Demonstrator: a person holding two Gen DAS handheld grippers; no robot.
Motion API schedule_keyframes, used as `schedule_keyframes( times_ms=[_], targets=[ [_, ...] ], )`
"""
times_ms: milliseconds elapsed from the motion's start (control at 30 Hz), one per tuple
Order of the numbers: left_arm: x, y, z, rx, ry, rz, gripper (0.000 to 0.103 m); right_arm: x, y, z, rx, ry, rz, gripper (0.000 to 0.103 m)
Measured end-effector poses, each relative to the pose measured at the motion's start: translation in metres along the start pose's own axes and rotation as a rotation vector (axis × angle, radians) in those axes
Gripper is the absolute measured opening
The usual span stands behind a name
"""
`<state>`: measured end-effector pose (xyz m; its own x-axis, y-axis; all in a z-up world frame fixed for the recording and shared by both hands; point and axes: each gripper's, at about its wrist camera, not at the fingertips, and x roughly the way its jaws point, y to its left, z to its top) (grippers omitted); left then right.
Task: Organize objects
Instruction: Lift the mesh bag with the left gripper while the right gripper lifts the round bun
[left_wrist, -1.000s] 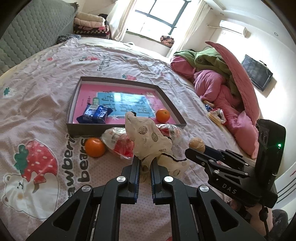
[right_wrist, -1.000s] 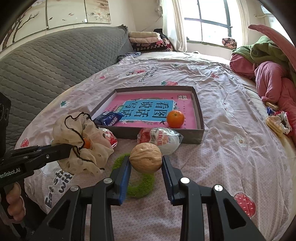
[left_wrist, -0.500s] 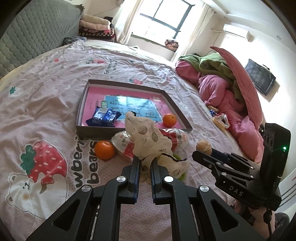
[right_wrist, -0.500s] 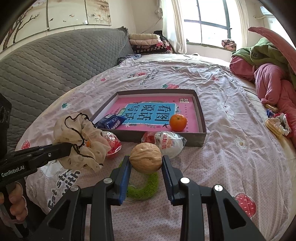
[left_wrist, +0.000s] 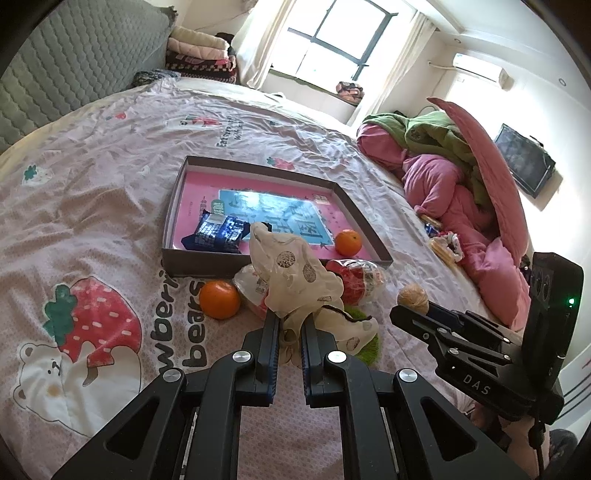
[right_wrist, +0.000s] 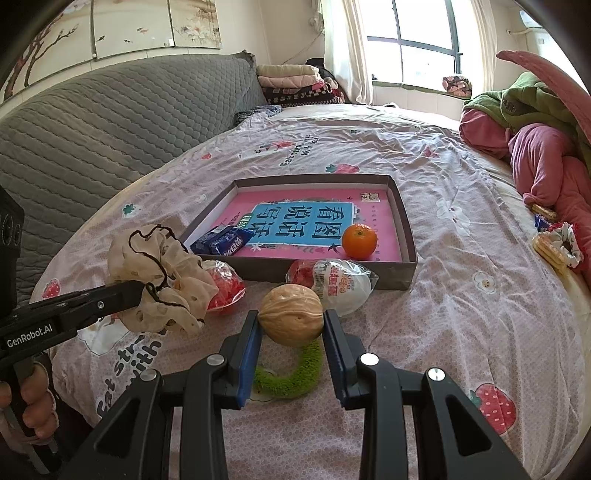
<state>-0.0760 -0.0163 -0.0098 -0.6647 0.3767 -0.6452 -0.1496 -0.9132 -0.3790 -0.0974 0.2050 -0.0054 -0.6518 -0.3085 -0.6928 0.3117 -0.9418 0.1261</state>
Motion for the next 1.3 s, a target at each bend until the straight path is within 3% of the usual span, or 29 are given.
schedule_keyframes(
  times_ms=[1133, 1300],
  targets=[
    [0.012, 0.009, 0.003, -0.043, 0.013, -0.015, 0.01, 0.009, -0.004, 0.005, 0.026, -0.012, 0.006, 0.034],
    [0.013, 0.004, 0.005, -0.011, -0.003, 0.009, 0.01, 0.008, -0.005, 0.008, 0.028, -0.023, 0.005, 0.034]
  ],
)
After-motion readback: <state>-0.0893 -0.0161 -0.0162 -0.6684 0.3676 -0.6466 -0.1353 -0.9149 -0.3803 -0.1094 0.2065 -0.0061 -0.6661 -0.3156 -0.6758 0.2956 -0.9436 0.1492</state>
